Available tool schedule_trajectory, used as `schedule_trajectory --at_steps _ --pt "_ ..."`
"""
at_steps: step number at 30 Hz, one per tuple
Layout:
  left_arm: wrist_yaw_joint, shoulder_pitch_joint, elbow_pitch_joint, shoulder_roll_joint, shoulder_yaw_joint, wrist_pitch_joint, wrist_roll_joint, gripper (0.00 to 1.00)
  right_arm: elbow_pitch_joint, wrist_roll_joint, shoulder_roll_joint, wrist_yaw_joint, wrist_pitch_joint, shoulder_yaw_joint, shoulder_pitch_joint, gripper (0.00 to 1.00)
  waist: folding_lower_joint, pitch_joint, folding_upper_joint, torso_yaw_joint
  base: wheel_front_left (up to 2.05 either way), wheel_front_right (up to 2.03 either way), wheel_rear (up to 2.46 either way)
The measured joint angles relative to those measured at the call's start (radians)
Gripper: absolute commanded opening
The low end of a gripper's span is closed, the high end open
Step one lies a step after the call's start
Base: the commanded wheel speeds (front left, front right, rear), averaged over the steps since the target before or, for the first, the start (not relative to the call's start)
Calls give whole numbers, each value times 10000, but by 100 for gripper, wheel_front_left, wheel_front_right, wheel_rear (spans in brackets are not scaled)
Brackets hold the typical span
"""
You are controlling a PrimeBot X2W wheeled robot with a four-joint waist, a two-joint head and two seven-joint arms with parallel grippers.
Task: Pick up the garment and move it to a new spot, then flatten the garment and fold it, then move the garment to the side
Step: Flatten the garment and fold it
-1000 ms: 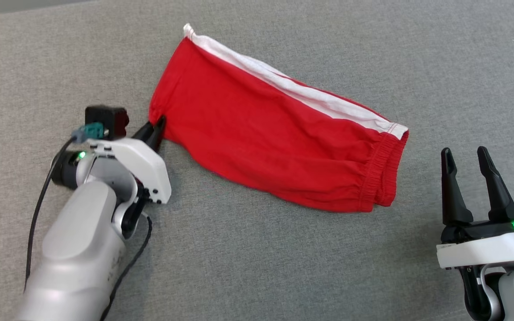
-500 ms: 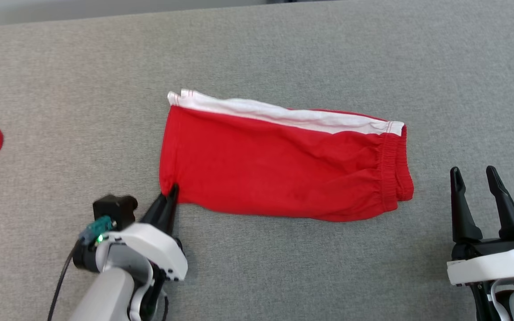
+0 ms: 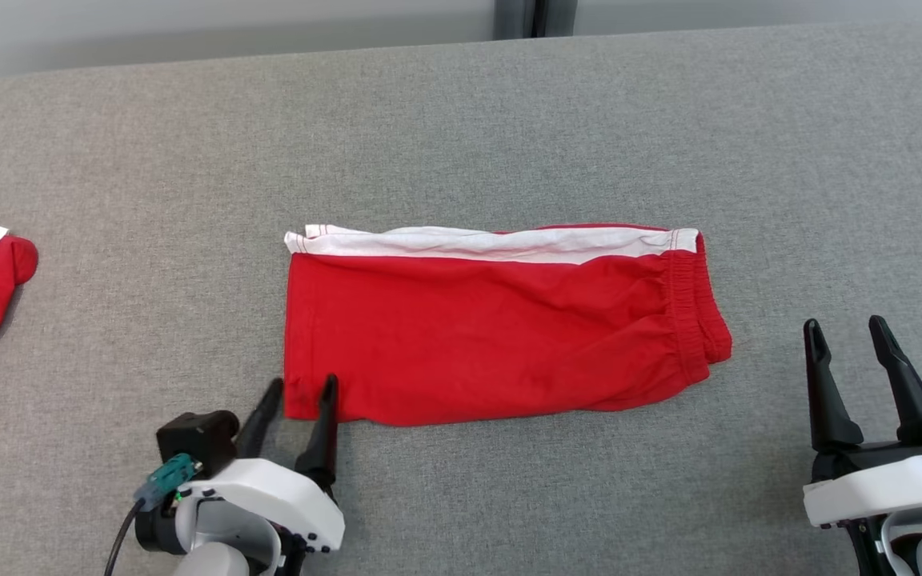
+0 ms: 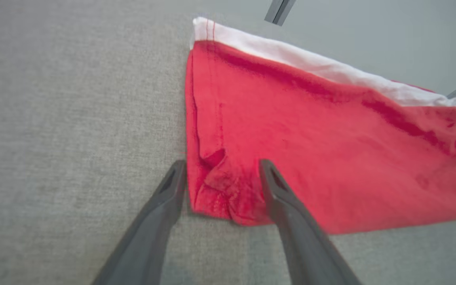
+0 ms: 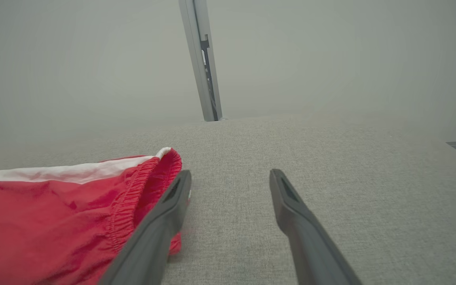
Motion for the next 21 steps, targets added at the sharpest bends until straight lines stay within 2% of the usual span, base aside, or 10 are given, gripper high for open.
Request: schedule_trajectory --at_steps 6,7,12,17,21 --pt "270 -58 -196 -82 284 -1496 399 100 -38 -171 17 0 224 105 -105 100 -1 -168 0 -48 0 0 0" --pt "431 -186 -295 -44 357 -1781 746 100 -48 -209 8 0 259 104 -103 100 0 -252 0 -34 0 0 0" --pt "520 -694 -635 198 550 -2000 1555 100 -150 -297 -15 0 401 33 -85 100 0 -439 0 75 0 0 0" --pt "583 -1006 -907 669 568 -2029 2353 100 -322 -483 -123 0 508 -8 25 100 0 -659 0 165 0 0 0" --pt "663 -806 -1114 878 631 -2040 2485 100 -399 -535 -113 0 585 -21 132 100 0 -840 0 181 0 0 0"
